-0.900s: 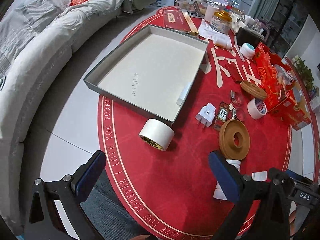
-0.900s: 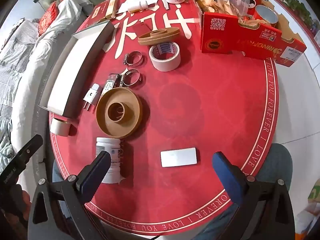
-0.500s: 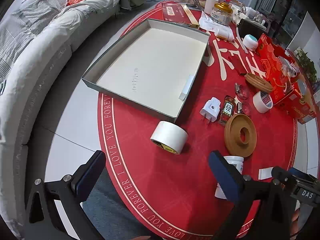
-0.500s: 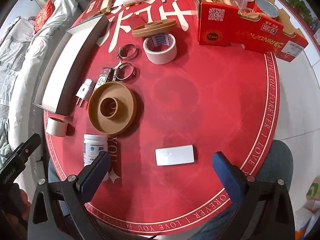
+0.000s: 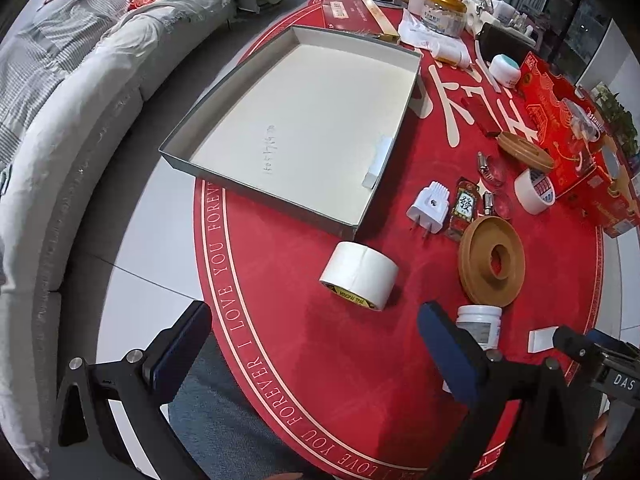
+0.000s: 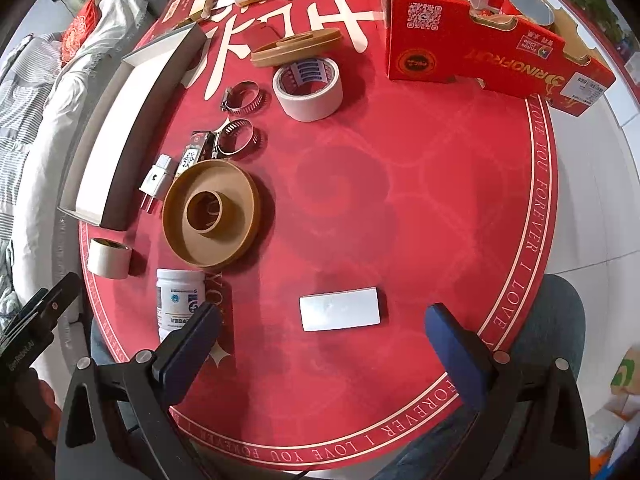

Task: Organize rigid objects
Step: 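Move left tool toward the white tape roll while right tool approaches the white block, then close left tool on the white tape roll while right tool grasps the white block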

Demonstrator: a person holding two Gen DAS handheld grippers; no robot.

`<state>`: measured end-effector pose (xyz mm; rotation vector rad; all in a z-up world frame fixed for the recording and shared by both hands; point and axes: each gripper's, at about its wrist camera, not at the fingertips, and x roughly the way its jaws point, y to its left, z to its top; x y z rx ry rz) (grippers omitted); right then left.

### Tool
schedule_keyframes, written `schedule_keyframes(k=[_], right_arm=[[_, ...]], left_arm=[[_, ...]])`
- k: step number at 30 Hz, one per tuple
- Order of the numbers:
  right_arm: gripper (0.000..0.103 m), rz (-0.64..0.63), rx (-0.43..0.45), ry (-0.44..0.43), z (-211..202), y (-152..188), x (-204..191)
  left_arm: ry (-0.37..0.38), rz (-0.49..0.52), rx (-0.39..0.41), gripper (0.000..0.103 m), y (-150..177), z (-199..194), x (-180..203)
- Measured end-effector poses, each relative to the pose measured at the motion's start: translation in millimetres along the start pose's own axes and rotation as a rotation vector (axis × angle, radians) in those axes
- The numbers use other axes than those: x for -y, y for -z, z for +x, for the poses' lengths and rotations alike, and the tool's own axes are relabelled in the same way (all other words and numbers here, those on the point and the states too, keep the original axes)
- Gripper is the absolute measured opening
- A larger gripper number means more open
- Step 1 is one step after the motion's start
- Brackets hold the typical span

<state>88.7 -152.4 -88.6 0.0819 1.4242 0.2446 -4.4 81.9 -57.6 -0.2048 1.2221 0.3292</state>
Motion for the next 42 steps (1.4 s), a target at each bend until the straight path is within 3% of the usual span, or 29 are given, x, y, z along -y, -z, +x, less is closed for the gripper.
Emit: schedule_keyframes(k=[9, 42], right_arm=[[0.102, 0.006, 0.009, -0.039, 2, 0, -1], [0.102, 0.030, -0.035, -0.006, 13, 4, 2]], left_arm=[[-0.008, -0.014, -0.008, 0.103, 0, 3, -7], [-0.030, 0.022, -0.048, 0.103, 2, 20, 2]])
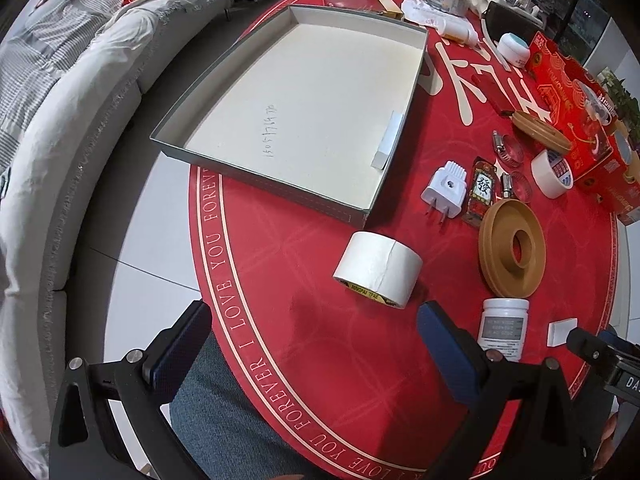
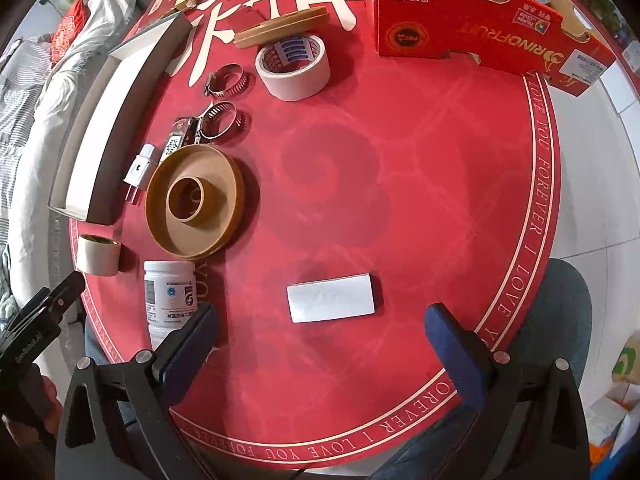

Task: Organize rigid objects
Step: 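Close left tool on the white tape roll while right tool grasps the white block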

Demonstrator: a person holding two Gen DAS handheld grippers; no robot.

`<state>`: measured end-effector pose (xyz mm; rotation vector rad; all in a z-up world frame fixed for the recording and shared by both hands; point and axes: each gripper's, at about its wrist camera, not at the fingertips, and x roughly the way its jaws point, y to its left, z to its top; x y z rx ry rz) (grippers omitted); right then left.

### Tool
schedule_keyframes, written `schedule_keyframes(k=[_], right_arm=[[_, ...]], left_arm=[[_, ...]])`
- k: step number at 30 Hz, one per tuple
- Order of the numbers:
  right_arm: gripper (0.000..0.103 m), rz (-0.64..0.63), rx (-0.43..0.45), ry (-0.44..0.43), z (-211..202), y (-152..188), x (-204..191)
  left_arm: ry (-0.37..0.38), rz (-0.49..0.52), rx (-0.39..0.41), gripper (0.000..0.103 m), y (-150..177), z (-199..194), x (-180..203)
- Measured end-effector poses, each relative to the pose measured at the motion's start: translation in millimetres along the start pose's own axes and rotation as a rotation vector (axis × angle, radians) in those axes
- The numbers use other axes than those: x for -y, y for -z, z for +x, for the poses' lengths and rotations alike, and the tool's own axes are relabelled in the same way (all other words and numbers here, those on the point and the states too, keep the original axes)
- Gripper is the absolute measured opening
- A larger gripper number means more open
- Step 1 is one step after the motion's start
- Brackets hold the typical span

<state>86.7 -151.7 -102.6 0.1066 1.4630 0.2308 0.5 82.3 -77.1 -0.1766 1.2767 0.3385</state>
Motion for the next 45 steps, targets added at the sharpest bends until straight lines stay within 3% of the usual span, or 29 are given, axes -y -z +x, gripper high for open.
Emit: schedule_keyframes(k=[9, 15, 32, 45], right_arm=[[0.102, 0.005, -0.009, -0.011, 4, 0, 3], [0.102, 0.000, -0.023, 0.020, 9, 0, 4], [0.102, 0.040, -0.032, 0.080, 21, -1, 33], [0.102, -0.061, -0.060, 0.141, 59, -3, 18]], left_arm=[[-0.003, 0.015, -0.001, 0.103, -4, 7, 3], [0.029, -0.003, -0.023, 0.103, -8, 18, 0], [0.024, 0.060, -0.032, 0.103, -13, 27, 25], [0.006, 0.059, -0.063, 0.103, -14, 49, 41]])
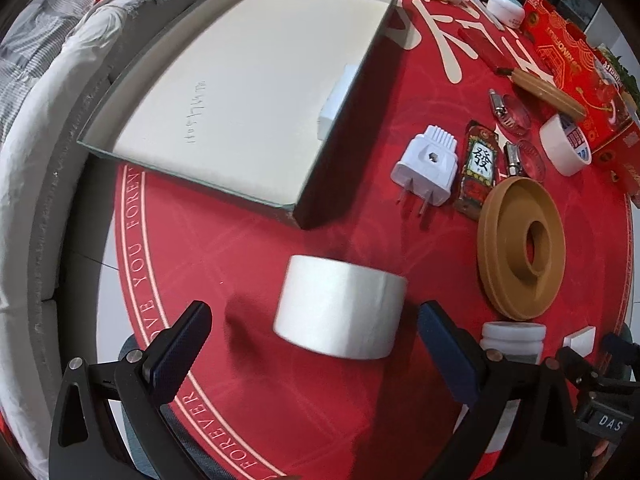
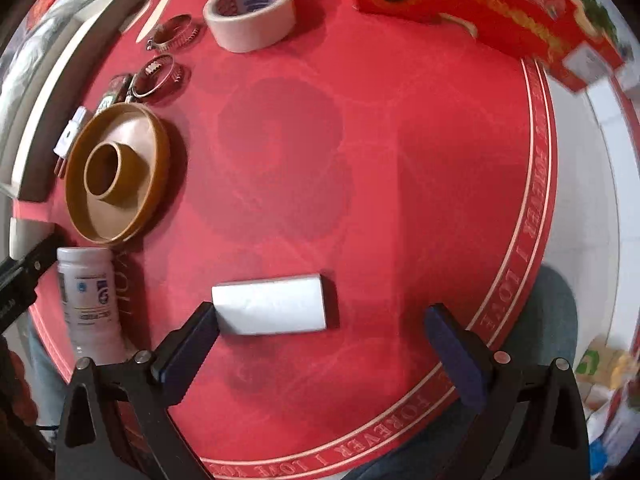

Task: Organize rigid objects
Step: 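Close left tool on the white tape roll while right tool grasps the white block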

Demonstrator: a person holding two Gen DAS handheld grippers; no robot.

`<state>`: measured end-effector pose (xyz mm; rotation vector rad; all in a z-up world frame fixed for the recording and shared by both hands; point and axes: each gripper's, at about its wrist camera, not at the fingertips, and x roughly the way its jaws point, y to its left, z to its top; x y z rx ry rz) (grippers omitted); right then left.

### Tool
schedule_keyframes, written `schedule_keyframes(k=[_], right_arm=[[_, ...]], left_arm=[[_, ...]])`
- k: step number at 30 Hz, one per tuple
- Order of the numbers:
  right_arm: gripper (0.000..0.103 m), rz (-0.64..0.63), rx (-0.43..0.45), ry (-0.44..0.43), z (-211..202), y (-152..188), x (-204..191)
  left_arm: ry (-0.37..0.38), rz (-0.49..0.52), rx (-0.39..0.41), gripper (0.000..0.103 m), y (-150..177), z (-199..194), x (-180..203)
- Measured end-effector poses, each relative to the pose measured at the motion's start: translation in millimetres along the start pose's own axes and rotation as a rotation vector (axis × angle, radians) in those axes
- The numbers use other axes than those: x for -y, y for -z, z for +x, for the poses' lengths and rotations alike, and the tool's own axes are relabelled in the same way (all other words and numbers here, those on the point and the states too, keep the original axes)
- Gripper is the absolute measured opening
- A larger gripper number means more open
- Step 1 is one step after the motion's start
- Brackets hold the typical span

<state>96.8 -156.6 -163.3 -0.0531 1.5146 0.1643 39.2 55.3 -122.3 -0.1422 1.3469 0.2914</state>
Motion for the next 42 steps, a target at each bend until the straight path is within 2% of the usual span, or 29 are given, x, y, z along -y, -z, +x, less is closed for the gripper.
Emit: schedule_keyframes(k=[4, 9, 17, 26, 29, 31, 32, 33, 35, 37, 39, 41, 42], right_arm=[[0.102, -0.023, 0.005, 0.004, 6, -4, -1], [0.102, -0.027, 0.004, 0.025, 6, -5, -1], [0.103, -0.031, 0.051, 0.053, -14, 13, -10], [0.103, -0.034, 0.027, 0.043, -14, 19, -6], [0.103, -0.051, 0.007, 0.042, -13, 17, -8], [0.103, -0.065, 0.002, 0.040, -13, 18, -11], [0.102, -0.070, 0.004, 0.041, -13, 20, -12], [0.100, -0.076, 0.009, 0.042, -13, 23, -14], [0.095, -0.081, 0.019, 0.040, -15, 27, -17], [0.087, -0.090, 0.032, 0.040, -19, 31, -18], [0.065, -0.094, 0.050, 0.039, -25, 35, -17], [0.051, -0.099, 0.069, 0.039, -30, 36, -18], [0.051, -0.098, 0.070, 0.038, -31, 36, -18]], left_arm=[[0.005, 0.015, 0.007, 0.103, -4, 5, 7], [0.068, 0.009, 0.010, 0.103, -10, 10, 3], [0.068, 0.026, 0.040, 0.103, -3, 13, 4], [0.075, 0.055, 0.020, 0.102, -3, 12, 6], [0.080, 0.072, 0.013, 0.097, -1, 8, 9], [0.083, 0.086, 0.022, 0.088, 1, 3, 12], [0.085, 0.093, 0.029, 0.079, 3, 0, 14], [0.088, 0.102, 0.036, 0.066, 4, -3, 16], [0.089, 0.118, 0.045, 0.052, 5, -8, 20], [0.080, 0.117, 0.037, 0.052, 6, -8, 22], [0.080, 0.103, 0.035, 0.052, 7, -8, 21], [0.066, 0.093, 0.033, 0.052, 8, -8, 21], [0.061, 0.089, 0.032, 0.052, 10, -10, 20]])
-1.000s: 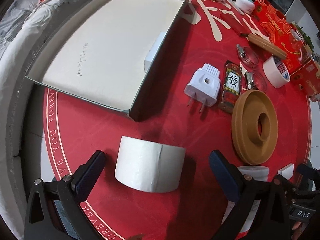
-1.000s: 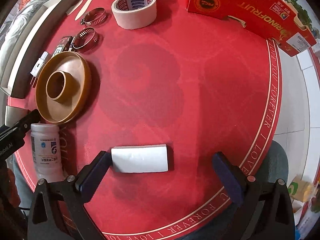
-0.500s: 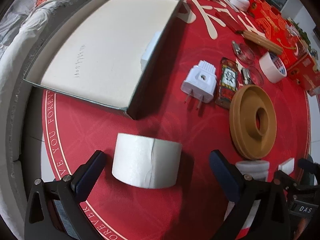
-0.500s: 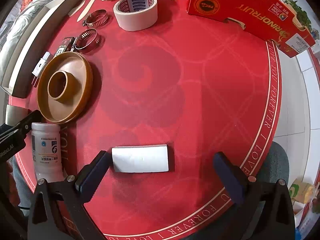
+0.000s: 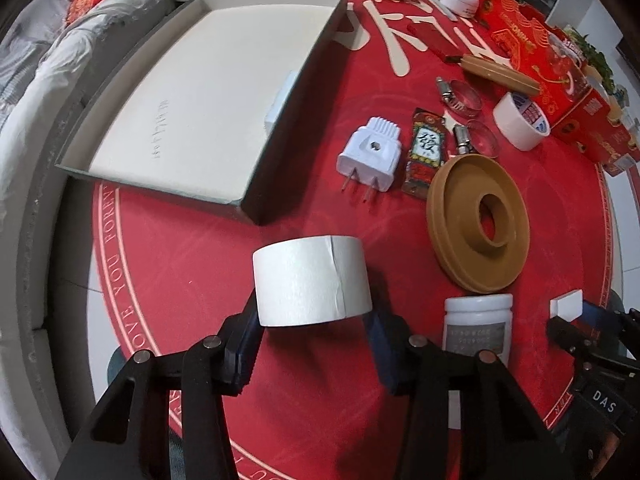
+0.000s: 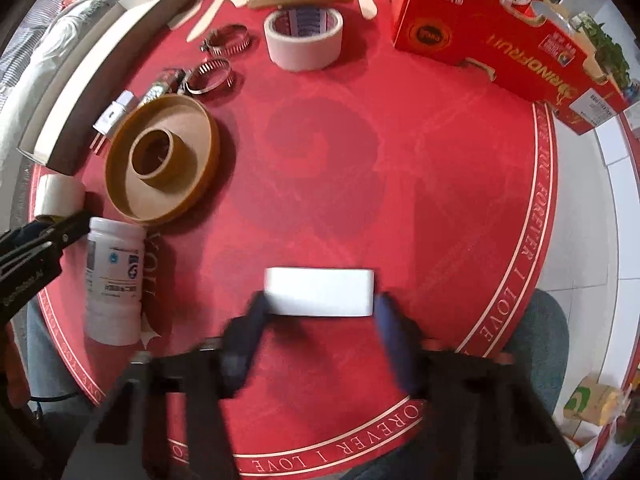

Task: Organize rigid objects
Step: 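Close left tool on the white tape roll while right tool grasps the white block, then lift and carry the tape roll and white block over the gray tray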

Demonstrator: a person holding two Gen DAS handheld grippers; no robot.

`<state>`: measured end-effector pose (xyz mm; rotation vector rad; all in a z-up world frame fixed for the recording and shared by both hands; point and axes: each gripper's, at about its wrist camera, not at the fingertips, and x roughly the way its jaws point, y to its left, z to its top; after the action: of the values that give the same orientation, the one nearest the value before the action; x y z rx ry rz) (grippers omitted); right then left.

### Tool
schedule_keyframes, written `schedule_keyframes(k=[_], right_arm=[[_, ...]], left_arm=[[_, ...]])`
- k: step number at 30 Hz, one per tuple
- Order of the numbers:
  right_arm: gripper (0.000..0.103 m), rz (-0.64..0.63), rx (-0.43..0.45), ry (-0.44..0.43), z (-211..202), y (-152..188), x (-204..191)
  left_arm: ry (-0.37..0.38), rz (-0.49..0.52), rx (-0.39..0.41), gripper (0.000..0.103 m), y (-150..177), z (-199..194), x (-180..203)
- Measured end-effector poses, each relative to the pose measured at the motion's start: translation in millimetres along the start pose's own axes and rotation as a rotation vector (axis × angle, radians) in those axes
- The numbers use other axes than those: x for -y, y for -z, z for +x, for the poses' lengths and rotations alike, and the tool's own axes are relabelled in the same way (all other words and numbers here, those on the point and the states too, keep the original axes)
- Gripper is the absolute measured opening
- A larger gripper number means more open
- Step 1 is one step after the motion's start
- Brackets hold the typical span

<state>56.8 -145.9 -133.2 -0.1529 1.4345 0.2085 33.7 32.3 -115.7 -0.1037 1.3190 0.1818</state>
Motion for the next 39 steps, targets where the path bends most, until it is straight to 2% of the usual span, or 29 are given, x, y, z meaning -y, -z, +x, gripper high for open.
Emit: schedule_keyframes(k=[3, 8, 14, 20, 27, 33, 39], right_arm=[[0.051, 0.003, 0.006, -0.006, 0, 3, 1], [0.051, 0.075, -0.006, -0.085, -5, 1, 21], [0.051, 0.079, 0.029, -0.083, -22, 12, 24], [0.051, 0.071, 0.066, -0.092, -47, 8, 24], [0.051, 0.071, 0.124, -0.119, -74, 5, 24], [0.051, 0.040, 0.212, -0.151, -115, -11, 15], [0.051, -0.020, 0.319, -0.202, -165, -51, -9]], left_arm=[[0.005, -0.016, 0.004, 0.052, 1, -3, -4], [0.005, -0.036, 0.032, 0.052, 3, -16, -12], [0.014, -0.051, 0.062, 0.052, 13, -33, -17], [0.007, -0.093, 0.093, 0.052, 15, -52, -34], [0.020, -0.128, 0.162, 0.052, 1, -79, -40], [0.059, -0.160, 0.238, 0.052, -18, -122, -50], [0.079, -0.201, 0.342, 0.052, -43, -171, -63]])
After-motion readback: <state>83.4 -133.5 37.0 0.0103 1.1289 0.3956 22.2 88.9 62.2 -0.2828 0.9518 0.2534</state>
